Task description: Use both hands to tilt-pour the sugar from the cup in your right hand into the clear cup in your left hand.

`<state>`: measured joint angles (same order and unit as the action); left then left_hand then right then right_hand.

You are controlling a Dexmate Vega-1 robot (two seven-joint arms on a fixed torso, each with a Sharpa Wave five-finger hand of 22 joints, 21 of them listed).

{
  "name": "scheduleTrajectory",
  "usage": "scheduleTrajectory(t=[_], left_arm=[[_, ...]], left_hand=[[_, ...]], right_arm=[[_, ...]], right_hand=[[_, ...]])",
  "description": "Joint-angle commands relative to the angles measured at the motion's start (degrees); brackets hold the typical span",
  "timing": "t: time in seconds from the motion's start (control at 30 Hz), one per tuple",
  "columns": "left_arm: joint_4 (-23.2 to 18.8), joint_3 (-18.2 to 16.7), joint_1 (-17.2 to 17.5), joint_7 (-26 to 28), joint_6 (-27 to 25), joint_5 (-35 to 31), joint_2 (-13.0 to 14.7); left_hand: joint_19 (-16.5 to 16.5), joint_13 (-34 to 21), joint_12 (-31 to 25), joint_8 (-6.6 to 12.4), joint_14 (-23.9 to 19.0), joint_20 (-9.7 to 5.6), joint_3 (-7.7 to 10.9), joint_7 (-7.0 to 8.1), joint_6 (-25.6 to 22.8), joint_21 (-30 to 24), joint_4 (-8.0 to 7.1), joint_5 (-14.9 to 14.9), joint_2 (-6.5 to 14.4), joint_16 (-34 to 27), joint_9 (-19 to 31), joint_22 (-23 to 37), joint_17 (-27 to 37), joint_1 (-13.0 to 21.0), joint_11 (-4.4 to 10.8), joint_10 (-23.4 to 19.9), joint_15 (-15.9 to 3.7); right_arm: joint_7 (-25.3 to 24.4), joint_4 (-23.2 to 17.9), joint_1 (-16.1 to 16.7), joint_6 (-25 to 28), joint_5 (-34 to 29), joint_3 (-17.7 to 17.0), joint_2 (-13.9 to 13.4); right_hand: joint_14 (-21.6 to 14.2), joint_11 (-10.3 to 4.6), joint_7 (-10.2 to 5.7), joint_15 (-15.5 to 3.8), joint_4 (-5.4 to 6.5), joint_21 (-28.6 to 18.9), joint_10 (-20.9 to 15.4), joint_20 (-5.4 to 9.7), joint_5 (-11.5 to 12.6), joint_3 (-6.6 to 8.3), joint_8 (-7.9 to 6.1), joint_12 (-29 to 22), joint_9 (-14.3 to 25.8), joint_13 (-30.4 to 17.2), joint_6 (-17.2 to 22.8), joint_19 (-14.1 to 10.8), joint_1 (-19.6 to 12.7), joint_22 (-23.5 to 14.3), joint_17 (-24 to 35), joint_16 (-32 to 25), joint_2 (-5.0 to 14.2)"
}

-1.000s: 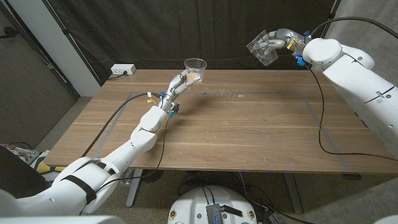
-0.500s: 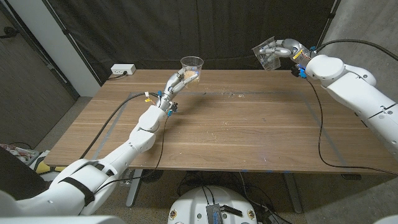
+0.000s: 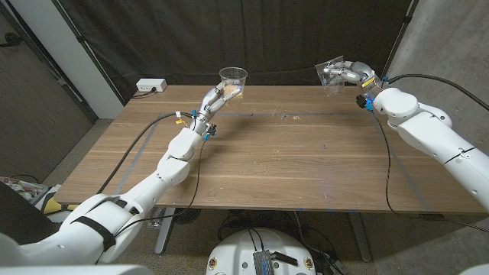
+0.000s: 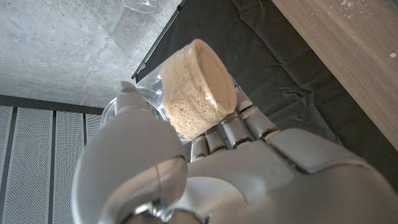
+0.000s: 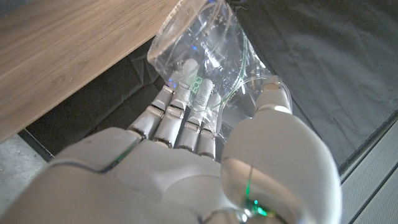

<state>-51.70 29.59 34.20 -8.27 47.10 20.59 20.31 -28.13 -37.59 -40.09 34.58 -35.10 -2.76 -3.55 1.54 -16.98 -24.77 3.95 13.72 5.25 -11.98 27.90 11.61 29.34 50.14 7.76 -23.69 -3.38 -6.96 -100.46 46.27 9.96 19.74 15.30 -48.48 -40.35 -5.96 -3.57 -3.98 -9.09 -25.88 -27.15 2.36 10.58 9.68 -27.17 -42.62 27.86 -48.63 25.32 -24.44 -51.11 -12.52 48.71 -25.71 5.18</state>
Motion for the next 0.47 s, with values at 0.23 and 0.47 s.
scheduleTrajectory(t=[0.23, 0.47], left_arm=[[3.7, -0.5, -1.6, -1.2, 1.6, 1.7, -1.7], [3.1, -0.3, -1.5, 0.2, 1.2, 0.6, -1.8]], left_hand=[[-0.5, -0.2, -0.4, 0.37, -0.3, -2.56, -0.26, -0.03, 0.0, -0.1, 0.10, 0.0, 0.1, 0.0, 0.0, 0.1, 0.3, 0.5, 0.51, -0.2, -5.74], [-0.5, -0.2, -0.4, 0.49, -0.5, -2.55, -0.36, -0.05, 0.0, -0.1, 0.09, 0.0, 0.2, 0.0, 0.1, 0.1, 0.3, 0.6, 0.55, -0.1, -5.69]], right_arm=[[-4.0, 6.8, 2.4, -9.9, 2.6, 0.5, 4.2], [-1.9, 8.2, 1.5, -10.2, 3.5, 1.1, 3.7]], right_hand=[[-1.5, -0.28, -0.49, -9.42, 0.86, -0.4, -1.5, 1.15, 0.1, 1.19, -0.90, -0.9, 0.5, -0.7, 1.9, -0.7, -0.2, -0.1, 0.4, -0.5, 0.98], [-1.6, -0.33, -0.52, -9.41, 0.84, -0.4, -1.6, 1.07, 0.0, 1.22, -1.05, -1.0, 0.7, -0.9, 2.1, -0.7, -0.2, -0.1, 0.5, -0.4, 0.88]])
